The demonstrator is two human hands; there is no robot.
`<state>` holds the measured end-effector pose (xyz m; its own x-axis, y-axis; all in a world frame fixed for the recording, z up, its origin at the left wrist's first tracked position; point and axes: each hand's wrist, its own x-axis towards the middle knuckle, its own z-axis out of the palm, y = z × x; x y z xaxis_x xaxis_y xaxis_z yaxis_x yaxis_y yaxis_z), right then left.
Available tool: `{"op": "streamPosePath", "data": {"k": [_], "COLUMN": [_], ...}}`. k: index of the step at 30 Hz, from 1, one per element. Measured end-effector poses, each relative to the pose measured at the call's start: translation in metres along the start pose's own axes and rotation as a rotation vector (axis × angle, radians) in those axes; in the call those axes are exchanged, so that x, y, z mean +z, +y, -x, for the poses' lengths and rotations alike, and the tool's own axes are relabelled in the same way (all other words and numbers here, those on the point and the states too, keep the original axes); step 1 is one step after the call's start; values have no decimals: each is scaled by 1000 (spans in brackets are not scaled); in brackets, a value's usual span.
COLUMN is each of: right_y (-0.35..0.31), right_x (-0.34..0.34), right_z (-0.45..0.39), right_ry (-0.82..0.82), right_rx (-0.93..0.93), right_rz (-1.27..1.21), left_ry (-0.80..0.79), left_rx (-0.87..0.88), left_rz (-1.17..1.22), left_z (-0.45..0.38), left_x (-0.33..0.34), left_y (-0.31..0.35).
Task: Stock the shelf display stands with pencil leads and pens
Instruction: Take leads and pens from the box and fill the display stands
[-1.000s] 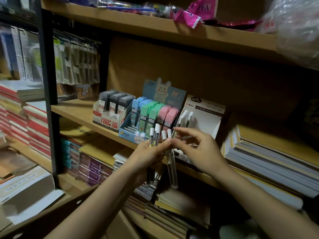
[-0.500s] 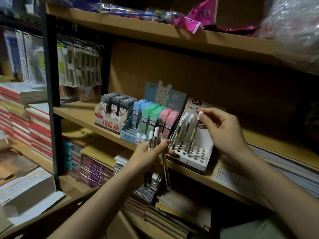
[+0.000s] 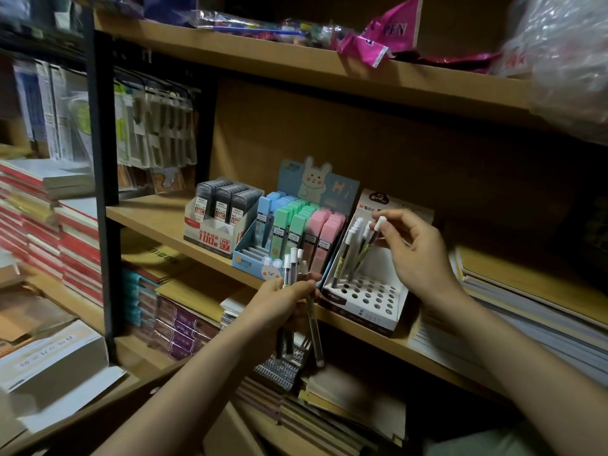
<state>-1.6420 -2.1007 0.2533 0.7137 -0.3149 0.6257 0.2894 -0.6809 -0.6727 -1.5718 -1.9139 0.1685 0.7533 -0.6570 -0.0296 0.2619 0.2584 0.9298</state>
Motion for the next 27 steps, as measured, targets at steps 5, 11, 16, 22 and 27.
{"op": "streamPosePath", "data": {"k": [5, 11, 16, 22, 27], "right_y": [3, 9, 3, -3, -7], "right_x": [3, 10, 10, 12, 13], "right_z": [-5, -8, -8, -2, -5], "right_ry": [46, 65, 38, 99, 101], "right_rx": [-39, -50, 20, 12, -30], "right_rz": [116, 240, 188, 213, 403], "left_ry": [-90, -69, -35, -62, -54], "left_rx": [62, 117, 81, 82, 57], "left_rz": [-115, -135, -65, -49, -33], "left_z": [0, 6, 8, 9, 10], "left_x": [0, 2, 1, 7, 5], "left_y": [1, 2, 2, 0, -2]}}
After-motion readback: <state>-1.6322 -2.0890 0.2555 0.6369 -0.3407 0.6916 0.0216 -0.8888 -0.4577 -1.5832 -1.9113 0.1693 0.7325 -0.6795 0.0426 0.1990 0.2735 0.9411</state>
